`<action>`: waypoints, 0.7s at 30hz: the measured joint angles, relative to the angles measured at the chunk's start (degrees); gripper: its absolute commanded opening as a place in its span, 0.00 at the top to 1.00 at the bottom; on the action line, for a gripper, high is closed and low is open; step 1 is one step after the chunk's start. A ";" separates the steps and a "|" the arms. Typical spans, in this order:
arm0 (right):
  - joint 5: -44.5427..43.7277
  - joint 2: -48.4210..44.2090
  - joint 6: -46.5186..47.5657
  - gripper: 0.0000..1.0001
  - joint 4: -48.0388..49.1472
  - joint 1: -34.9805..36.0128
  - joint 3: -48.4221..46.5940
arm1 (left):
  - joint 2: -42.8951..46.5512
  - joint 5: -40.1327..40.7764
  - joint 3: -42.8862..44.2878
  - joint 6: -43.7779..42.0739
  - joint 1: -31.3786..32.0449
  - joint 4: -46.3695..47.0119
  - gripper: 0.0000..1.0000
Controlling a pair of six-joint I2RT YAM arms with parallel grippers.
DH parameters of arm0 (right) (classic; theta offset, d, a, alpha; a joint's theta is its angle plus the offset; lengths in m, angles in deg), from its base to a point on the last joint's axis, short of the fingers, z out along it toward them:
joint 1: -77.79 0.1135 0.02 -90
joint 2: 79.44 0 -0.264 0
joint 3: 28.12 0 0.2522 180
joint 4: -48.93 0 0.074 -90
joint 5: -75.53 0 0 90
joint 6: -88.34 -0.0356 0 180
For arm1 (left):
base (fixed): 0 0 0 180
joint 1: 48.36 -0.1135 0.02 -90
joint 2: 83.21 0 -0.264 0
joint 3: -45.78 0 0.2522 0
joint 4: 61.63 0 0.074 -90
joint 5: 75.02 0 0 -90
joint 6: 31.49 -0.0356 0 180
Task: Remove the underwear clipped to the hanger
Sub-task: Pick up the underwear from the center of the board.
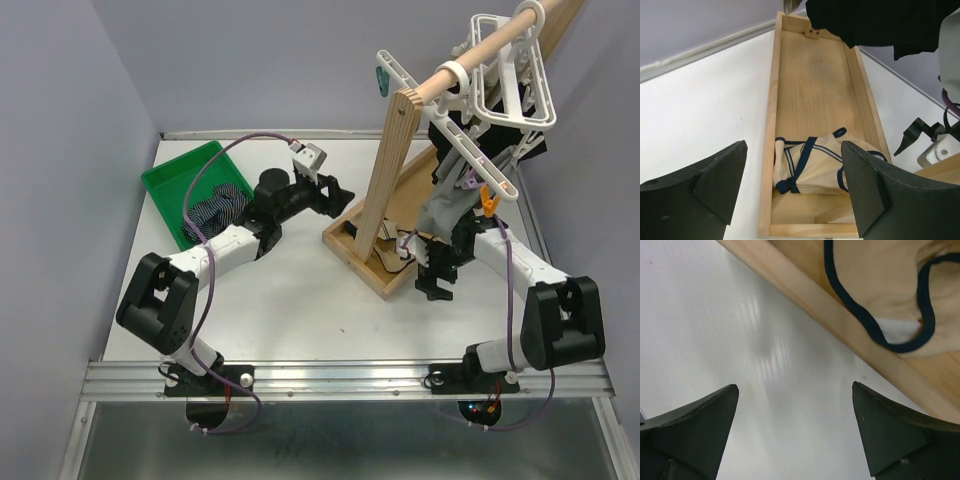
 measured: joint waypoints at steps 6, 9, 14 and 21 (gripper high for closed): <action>0.85 0.00 -2.78 0.00 -0.52 5.01 -0.09 | -6.51 0.44 4.04 3.69 0.00 -6.78 0.20; 1.07 -0.02 -4.33 0.00 -0.42 5.25 -0.09 | -12.68 0.63 10.97 5.88 0.13 -13.81 0.25; -0.39 -0.24 -9.35 0.00 1.36 5.22 -0.09 | -20.96 0.85 19.71 8.46 1.97 -22.99 0.25; -2.08 -2.58 -15.37 0.00 5.88 5.25 1.09 | -28.30 0.57 28.09 10.19 5.20 -33.59 0.24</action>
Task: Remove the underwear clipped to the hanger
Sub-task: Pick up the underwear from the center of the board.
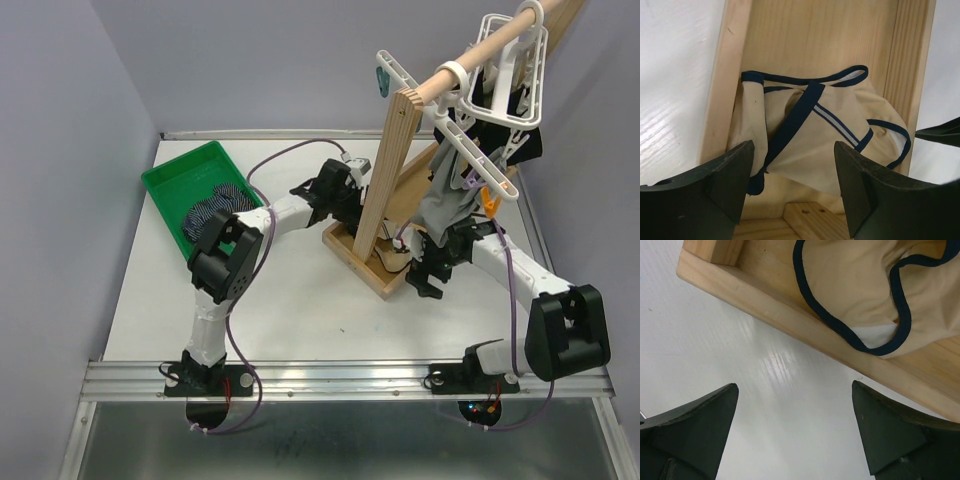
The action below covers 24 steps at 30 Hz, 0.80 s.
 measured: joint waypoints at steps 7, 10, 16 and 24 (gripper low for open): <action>0.02 -0.59 -3.65 0.00 3.19 0.00 1.20 | -4.72 0.46 10.38 -0.02 1.22 -9.42 0.24; 0.07 -0.68 -4.79 0.00 4.00 -0.02 1.22 | -6.36 2.10 12.96 -0.61 1.81 -12.61 0.24; 0.31 -1.62 -5.51 0.00 4.68 0.00 2.25 | -9.86 5.81 15.34 -2.64 3.56 -17.49 0.24; 0.55 -1.62 -6.14 0.00 5.49 0.13 2.49 | -12.55 9.51 18.78 -5.22 5.03 -20.87 0.46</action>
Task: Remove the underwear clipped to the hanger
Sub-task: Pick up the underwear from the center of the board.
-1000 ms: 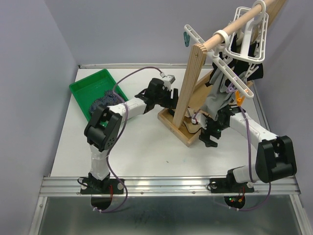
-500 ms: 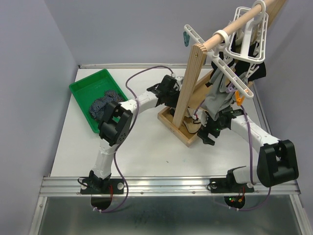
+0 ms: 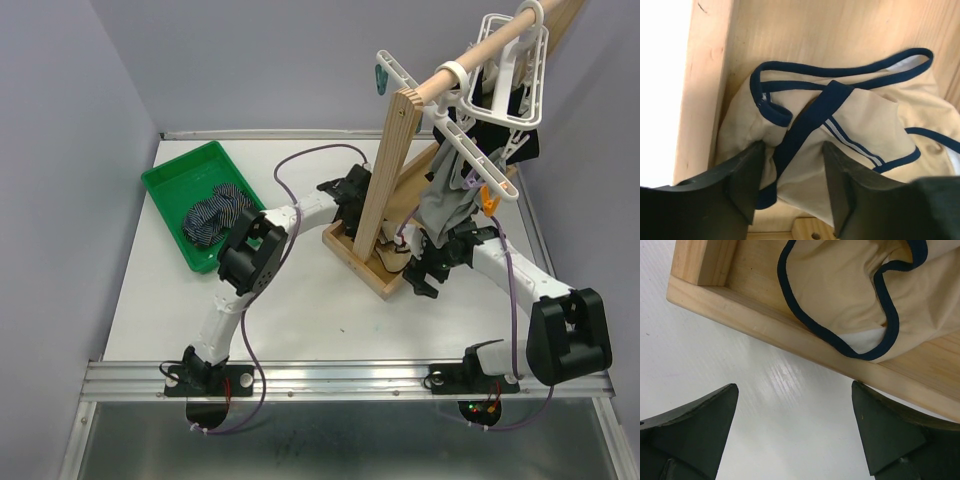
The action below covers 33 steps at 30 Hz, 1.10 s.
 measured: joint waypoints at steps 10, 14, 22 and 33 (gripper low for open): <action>0.11 -0.07 -0.44 0.00 0.70 0.00 0.59 | -0.50 2.97 0.15 -2.03 0.42 0.37 1.00; 0.15 -0.81 -0.61 0.00 1.05 0.00 0.94 | 1.14 2.89 -2.80 -2.05 0.39 3.23 1.00; 1.75 -3.85 -0.35 0.00 1.31 0.00 3.19 | 15.63 0.37 -12.68 0.31 -1.09 10.60 1.00; 2.71 -4.61 0.11 0.00 1.36 0.00 3.39 | 37.38 -2.54 -23.30 4.26 -11.41 20.92 1.00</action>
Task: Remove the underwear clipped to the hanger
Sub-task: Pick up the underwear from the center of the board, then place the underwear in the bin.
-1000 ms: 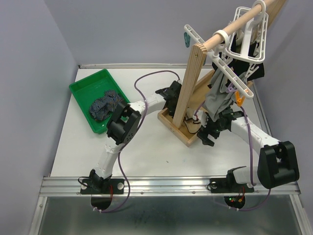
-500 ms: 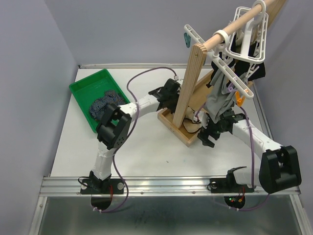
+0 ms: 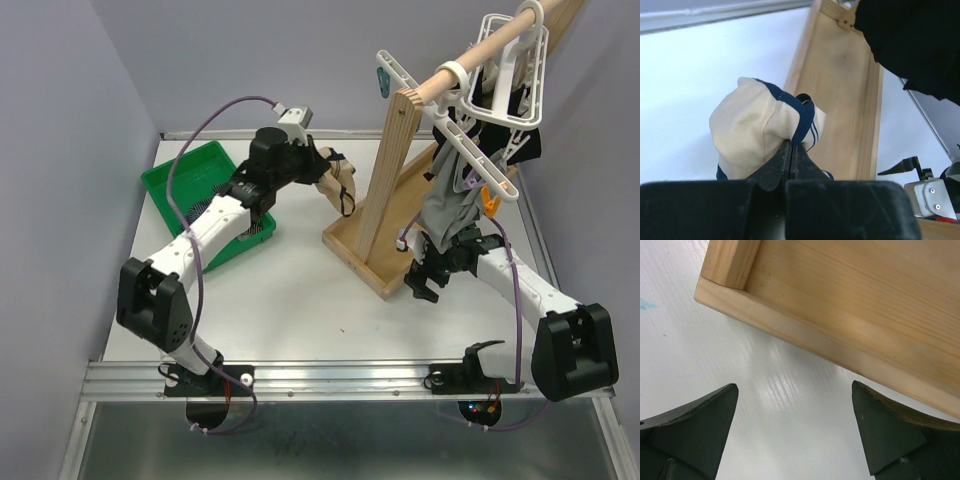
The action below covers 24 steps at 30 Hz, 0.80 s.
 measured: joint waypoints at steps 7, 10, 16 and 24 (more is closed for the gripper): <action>0.02 0.00 0.15 0.00 0.02 0.00 0.00 | 13.16 6.29 -9.86 0.28 -7.26 2.62 1.00; 0.00 0.02 0.17 0.00 0.02 0.00 0.00 | 19.63 9.88 -14.62 1.03 -12.04 4.22 1.00; -0.02 0.07 0.20 0.00 0.02 0.00 0.00 | 23.96 10.93 -21.20 5.16 -27.36 8.24 1.00; -0.24 0.15 0.20 0.00 0.07 0.00 0.22 | 20.57 10.78 -26.64 11.06 -37.53 13.84 1.00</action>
